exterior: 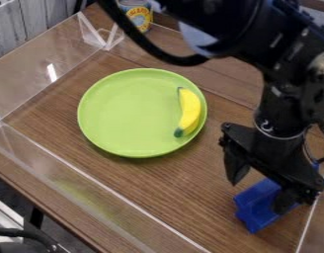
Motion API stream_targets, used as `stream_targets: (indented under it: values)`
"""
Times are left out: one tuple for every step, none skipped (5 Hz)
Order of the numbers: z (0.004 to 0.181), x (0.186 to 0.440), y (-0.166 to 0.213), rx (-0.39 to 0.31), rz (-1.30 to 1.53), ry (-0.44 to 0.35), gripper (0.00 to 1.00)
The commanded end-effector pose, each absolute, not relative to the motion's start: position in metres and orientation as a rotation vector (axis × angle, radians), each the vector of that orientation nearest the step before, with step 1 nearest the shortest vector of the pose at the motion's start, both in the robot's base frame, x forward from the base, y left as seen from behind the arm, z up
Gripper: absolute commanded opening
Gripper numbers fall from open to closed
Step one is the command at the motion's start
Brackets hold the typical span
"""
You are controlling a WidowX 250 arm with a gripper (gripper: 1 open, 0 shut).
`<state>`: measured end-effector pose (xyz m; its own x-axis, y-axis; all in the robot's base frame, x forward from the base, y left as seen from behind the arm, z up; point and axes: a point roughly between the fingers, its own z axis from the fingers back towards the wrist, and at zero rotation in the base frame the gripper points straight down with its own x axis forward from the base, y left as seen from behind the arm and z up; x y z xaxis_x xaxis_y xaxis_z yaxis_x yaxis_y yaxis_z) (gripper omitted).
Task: Remove the blue object from inside the green plate and put it on the table
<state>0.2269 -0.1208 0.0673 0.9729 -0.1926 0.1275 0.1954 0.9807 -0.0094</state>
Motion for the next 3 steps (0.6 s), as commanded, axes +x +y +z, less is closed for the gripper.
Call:
stream_targets:
  values:
    - [0.081,0.2254,-0.1145,-0.042,-0.196,-0.167,0.0]
    - [0.0848,0.2215,-0.1139,-0.038,-0.247,-0.166,1.0]
    - [0.0792,0.2258,-0.1199,-0.031,-0.222,-0.168,1.0]
